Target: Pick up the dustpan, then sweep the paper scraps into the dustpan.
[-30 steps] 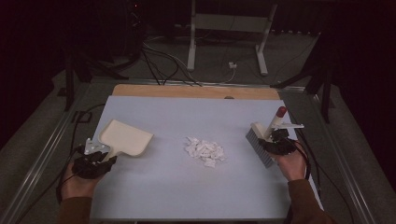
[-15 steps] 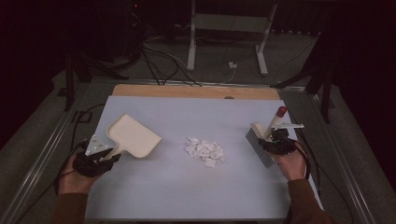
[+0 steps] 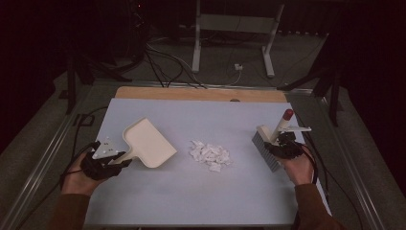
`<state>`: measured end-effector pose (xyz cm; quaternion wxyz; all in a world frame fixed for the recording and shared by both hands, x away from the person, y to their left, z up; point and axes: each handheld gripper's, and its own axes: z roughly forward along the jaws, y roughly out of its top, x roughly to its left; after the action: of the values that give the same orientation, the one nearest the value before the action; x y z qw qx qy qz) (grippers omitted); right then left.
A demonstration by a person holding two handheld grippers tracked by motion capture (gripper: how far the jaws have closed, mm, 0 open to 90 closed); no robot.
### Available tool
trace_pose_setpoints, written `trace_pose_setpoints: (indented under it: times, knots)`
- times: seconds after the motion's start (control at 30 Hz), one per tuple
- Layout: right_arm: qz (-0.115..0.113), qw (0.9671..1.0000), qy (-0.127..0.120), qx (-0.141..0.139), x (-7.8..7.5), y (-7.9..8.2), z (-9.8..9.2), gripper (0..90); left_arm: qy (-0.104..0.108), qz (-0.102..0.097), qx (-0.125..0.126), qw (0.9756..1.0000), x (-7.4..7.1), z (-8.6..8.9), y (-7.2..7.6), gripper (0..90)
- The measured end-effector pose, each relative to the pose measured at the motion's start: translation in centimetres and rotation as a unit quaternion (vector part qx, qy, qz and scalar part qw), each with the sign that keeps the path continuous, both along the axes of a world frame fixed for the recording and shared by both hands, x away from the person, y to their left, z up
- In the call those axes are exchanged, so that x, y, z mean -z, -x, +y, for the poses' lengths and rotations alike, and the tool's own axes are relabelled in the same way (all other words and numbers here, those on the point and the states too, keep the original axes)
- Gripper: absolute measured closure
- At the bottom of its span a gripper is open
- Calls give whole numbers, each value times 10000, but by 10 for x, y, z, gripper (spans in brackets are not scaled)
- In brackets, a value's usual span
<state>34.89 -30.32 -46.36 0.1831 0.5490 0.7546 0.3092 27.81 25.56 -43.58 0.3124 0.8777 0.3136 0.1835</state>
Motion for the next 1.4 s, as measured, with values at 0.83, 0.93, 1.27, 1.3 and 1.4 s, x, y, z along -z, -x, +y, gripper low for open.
trace_pose_setpoints:
  times: [0.83, 0.93, 1.27, 1.3, 1.4]
  knots:
    - [11, 10000, -45, -5, 0, 0, 0, 669, -62, 352, 427, 9984, 3, -8, -11, 665]
    - [15, 10000, -51, 1, 0, 0, 0, 669, -114, 383, 467, 9981, 4, -12, -13, 666]
    - [14, 10000, -54, 5, 0, 0, -1, 669, -235, 461, 622, 9967, 5, -23, -18, 666]
    - [16, 10000, -56, 8, 0, 0, 0, 669, -234, 466, 640, 9966, 5, -24, -19, 666]
    - [10, 10000, -47, 12, 0, 0, 0, 669, -259, 496, 669, 9962, 7, -26, -20, 666]
